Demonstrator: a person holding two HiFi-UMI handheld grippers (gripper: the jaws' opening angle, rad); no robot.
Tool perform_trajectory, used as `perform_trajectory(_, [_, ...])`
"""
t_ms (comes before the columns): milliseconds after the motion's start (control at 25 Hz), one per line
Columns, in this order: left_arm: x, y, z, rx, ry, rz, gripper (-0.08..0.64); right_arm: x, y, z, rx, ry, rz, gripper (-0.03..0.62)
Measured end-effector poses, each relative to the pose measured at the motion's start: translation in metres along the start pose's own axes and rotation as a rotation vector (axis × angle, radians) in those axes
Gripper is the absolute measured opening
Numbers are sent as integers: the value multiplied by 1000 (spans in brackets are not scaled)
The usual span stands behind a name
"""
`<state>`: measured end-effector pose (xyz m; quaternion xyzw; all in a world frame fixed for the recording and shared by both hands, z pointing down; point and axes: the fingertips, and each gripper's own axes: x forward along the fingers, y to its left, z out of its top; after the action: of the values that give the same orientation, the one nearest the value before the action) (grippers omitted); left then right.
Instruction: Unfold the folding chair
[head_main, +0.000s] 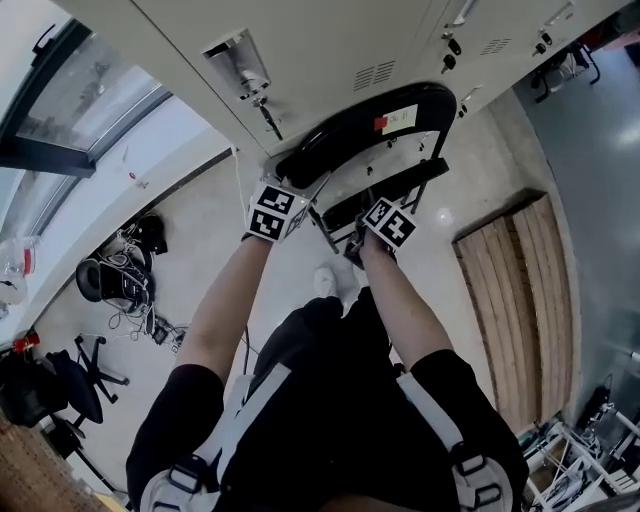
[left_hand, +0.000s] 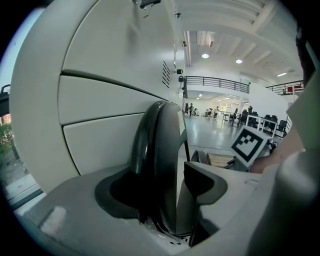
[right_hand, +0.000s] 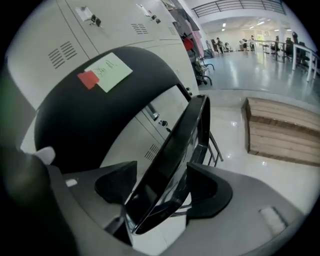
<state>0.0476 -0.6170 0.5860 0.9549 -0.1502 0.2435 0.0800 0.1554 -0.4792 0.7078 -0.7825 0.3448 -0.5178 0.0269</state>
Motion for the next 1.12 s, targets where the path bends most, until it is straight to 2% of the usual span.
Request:
perform_trajectory(120, [-2, -1, -1, 27, 13, -22, 279, 19, -4, -2, 28, 11, -26, 311])
perform_trajectory(200, [-2, -1, -1, 26, 9, -25, 251, 30, -7, 0, 38, 23, -36, 313])
perform_trajectory(280, [-2, 0, 0, 1, -2, -21, 222, 39, -9, -1, 77, 43, -45, 318])
perform_trajectory(400, [-3, 1, 2, -37, -26, -13, 216, 51, -8, -12, 175, 98, -57, 301])
perform_trajectory(560, [-4, 4, 3, -13, -52, 21, 190, 56, -1, -11, 121, 97, -58, 234])
perform_trajectory(680, [-3, 4, 5, -4, -70, 42, 192, 54, 0, -7, 94, 64, -23, 225])
perform_trajectory(920, [-6, -2, 3, 54, -91, 48, 196, 45, -10, -15, 129, 66, 27, 210])
perform_trajectory(1120, [-9, -12, -2, 32, -70, 45, 199, 24, -39, -31, 166, 83, 60, 209])
